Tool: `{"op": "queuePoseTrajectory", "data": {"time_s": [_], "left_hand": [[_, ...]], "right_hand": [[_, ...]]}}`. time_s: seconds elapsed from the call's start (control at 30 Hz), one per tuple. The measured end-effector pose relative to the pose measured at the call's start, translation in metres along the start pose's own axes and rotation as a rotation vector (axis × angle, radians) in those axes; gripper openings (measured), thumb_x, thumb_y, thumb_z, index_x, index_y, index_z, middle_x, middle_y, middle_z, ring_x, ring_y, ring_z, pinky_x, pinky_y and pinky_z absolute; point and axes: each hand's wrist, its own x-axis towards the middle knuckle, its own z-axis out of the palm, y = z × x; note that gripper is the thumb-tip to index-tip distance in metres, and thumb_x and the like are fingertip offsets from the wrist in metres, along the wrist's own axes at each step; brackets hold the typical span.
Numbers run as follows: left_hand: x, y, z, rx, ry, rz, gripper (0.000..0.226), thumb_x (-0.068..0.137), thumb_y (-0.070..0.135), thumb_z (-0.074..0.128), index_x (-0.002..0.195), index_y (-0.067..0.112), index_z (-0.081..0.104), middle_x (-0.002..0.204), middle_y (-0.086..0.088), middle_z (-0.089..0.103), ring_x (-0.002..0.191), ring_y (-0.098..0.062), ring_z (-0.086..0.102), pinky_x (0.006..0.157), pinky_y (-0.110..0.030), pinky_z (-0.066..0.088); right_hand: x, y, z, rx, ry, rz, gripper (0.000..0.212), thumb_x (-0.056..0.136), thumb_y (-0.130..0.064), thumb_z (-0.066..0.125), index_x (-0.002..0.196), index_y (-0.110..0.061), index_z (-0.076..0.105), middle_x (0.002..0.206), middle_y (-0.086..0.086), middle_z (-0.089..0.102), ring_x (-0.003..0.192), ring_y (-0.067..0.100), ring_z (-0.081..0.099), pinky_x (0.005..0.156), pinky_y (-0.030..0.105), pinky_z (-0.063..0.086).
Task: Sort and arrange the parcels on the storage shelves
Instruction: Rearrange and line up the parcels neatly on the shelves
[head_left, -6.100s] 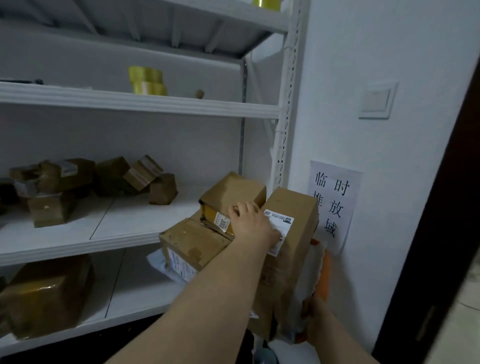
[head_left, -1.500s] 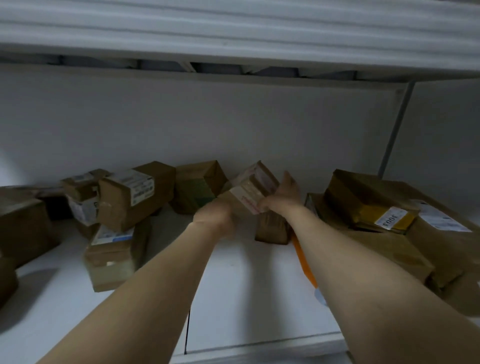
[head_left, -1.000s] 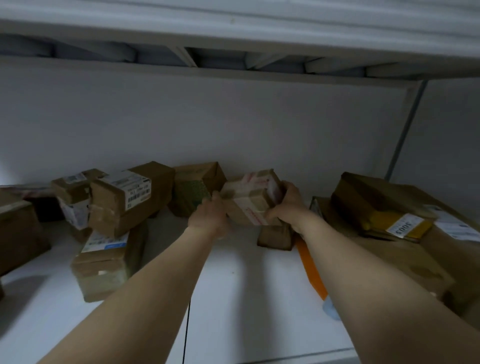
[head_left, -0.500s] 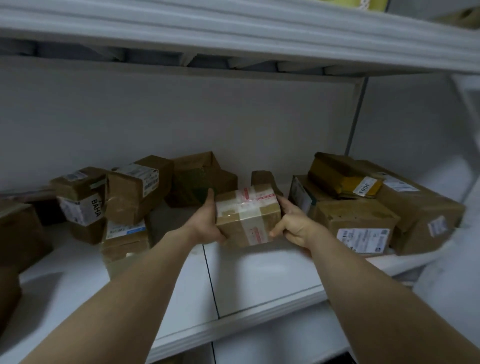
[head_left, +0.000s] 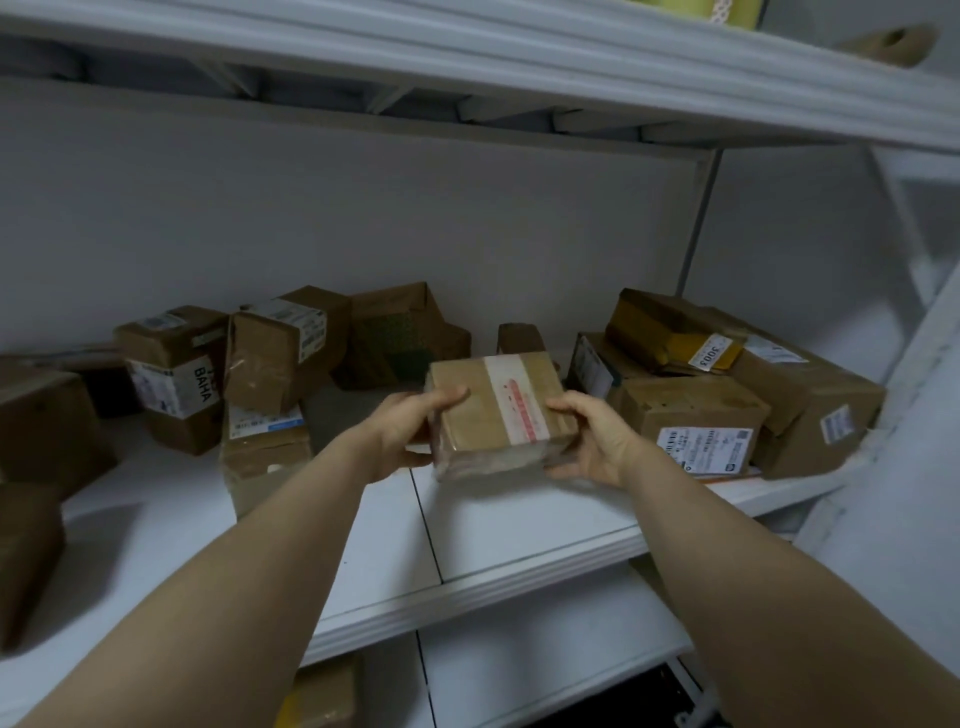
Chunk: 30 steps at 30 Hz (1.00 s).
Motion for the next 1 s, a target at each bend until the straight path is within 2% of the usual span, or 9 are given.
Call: {"op": "queuePoseTrajectory", "data": {"time_s": [0.1, 0.23, 0.37, 0.53, 0.67, 0.73, 0.83, 0.9, 1.0], "left_hand": [[-0.002, 0.007, 0.011, -0.098, 0.076, -0.101, 0.046, 0.088, 0.057, 0.052, 0.113, 0.018, 0.057, 0.102, -0.013, 0.066, 0.094, -0.028, 0.063, 0.07, -0.036, 0.051], [0.003, 0.008, 0.023, -0.218, 0.159, -0.23, 0.052, 0.092, 0.063, 0.038, 0.095, 0.015, 0.058, 0.093, -0.013, 0.068, 0.085, -0.028, 0.067, 0.061, -0.035, 0.055], [0.005, 0.008, 0.034, -0.212, 0.212, -0.249, 0.057, 0.093, 0.065, 0.029, 0.097, 0.016, 0.059, 0.098, -0.014, 0.065, 0.085, -0.026, 0.067, 0.051, -0.03, 0.056], [0.0, 0.01, 0.041, -0.186, 0.184, -0.252, 0.067, 0.089, 0.072, 0.029, 0.093, 0.013, 0.061, 0.084, -0.012, 0.066, 0.073, -0.021, 0.068, 0.05, -0.026, 0.057], [-0.001, 0.009, 0.038, -0.115, 0.19, -0.154, 0.06, 0.09, 0.068, 0.034, 0.099, 0.015, 0.059, 0.08, -0.004, 0.064, 0.066, -0.013, 0.056, 0.049, -0.017, 0.041], [-0.003, 0.009, 0.036, -0.115, 0.187, -0.111, 0.053, 0.09, 0.063, 0.041, 0.101, 0.014, 0.061, 0.079, -0.003, 0.066, 0.065, -0.012, 0.056, 0.05, -0.017, 0.04], [-0.008, 0.012, 0.034, -0.121, 0.172, -0.058, 0.047, 0.089, 0.053, 0.052, 0.105, 0.01, 0.064, 0.08, -0.003, 0.071, 0.065, -0.012, 0.061, 0.048, -0.016, 0.044], [-0.012, 0.013, 0.033, -0.116, 0.173, -0.036, 0.047, 0.088, 0.049, 0.056, 0.106, 0.007, 0.065, 0.085, -0.005, 0.071, 0.067, -0.013, 0.063, 0.047, -0.016, 0.047], [-0.014, 0.012, 0.029, -0.114, 0.198, -0.012, 0.047, 0.087, 0.047, 0.059, 0.106, 0.005, 0.065, 0.09, -0.008, 0.071, 0.075, -0.016, 0.064, 0.057, -0.02, 0.05]], "right_hand": [[-0.003, -0.004, -0.002, 0.059, 0.004, -0.005, 0.057, 0.079, -0.048, 0.068, 0.128, -0.021, 0.053, 0.124, 0.011, 0.06, 0.112, 0.033, 0.059, 0.084, 0.046, 0.055], [-0.007, -0.011, -0.008, 0.075, 0.03, -0.059, 0.054, 0.084, -0.052, 0.061, 0.127, -0.019, 0.055, 0.127, 0.009, 0.058, 0.11, 0.032, 0.059, 0.069, 0.037, 0.053], [-0.009, -0.015, -0.013, 0.018, 0.054, -0.061, 0.045, 0.089, -0.038, 0.063, 0.125, -0.012, 0.058, 0.117, 0.013, 0.065, 0.094, 0.029, 0.064, 0.065, 0.031, 0.052], [-0.005, -0.014, -0.015, -0.051, 0.123, -0.054, 0.042, 0.09, -0.032, 0.064, 0.122, -0.004, 0.059, 0.105, 0.012, 0.069, 0.087, 0.024, 0.067, 0.06, 0.028, 0.054], [0.002, -0.011, -0.006, -0.163, 0.19, -0.015, 0.042, 0.1, -0.036, 0.048, 0.138, -0.018, 0.045, 0.102, 0.012, 0.06, 0.076, 0.026, 0.061, 0.065, 0.035, 0.054], [0.005, -0.009, -0.002, -0.178, 0.19, 0.012, 0.042, 0.103, -0.034, 0.04, 0.143, -0.021, 0.039, 0.104, 0.015, 0.059, 0.072, 0.027, 0.061, 0.062, 0.036, 0.055], [0.005, -0.004, 0.002, -0.188, 0.164, 0.073, 0.041, 0.101, -0.037, 0.044, 0.132, -0.012, 0.051, 0.102, 0.016, 0.065, 0.076, 0.029, 0.065, 0.059, 0.034, 0.058], [0.003, -0.001, 0.006, -0.17, 0.152, 0.085, 0.04, 0.1, -0.038, 0.047, 0.125, -0.009, 0.055, 0.092, 0.012, 0.064, 0.081, 0.032, 0.066, 0.063, 0.036, 0.059], [0.004, 0.004, 0.011, -0.104, 0.137, 0.088, 0.038, 0.099, -0.036, 0.05, 0.125, -0.009, 0.056, 0.093, 0.011, 0.063, 0.09, 0.035, 0.065, 0.074, 0.043, 0.058]]}}
